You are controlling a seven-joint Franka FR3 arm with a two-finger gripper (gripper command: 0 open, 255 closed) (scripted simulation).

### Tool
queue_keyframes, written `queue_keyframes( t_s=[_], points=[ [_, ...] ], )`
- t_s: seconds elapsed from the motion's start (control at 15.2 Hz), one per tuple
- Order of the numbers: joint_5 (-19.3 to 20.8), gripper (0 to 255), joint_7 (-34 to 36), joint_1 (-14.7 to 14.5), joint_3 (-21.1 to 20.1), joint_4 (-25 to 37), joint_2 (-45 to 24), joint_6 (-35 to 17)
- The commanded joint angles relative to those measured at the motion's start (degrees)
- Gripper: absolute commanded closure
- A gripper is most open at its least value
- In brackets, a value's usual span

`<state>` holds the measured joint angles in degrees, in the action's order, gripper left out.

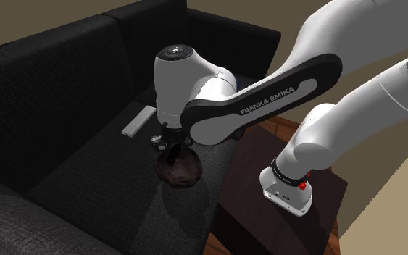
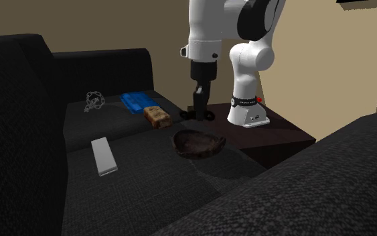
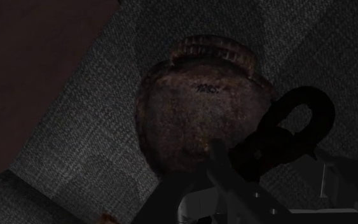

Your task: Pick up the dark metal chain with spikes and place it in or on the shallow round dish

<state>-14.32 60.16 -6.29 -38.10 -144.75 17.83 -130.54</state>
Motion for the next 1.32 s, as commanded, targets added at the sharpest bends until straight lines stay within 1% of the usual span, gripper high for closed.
queue_keyframes(
  t_s=[0.0,0.33,0.86,0.92,1.25],
  points=[
    [0.5,255,0.6,0.3,-0.7,-0.6,-1.4,-1.9],
    [2.1,255,1.9,1.2,-2.1,-2.2,-4.8,-6.7],
    [2.1,255,1.9,1.2,-2.1,-2.2,-4.8,-6.7],
    [2.1,0,1.9,1.2,-2.1,-2.2,-4.8,-6.7],
    [2.1,0,1.9,1.2,-2.1,-2.2,-4.8,-6.7]
  ],
)
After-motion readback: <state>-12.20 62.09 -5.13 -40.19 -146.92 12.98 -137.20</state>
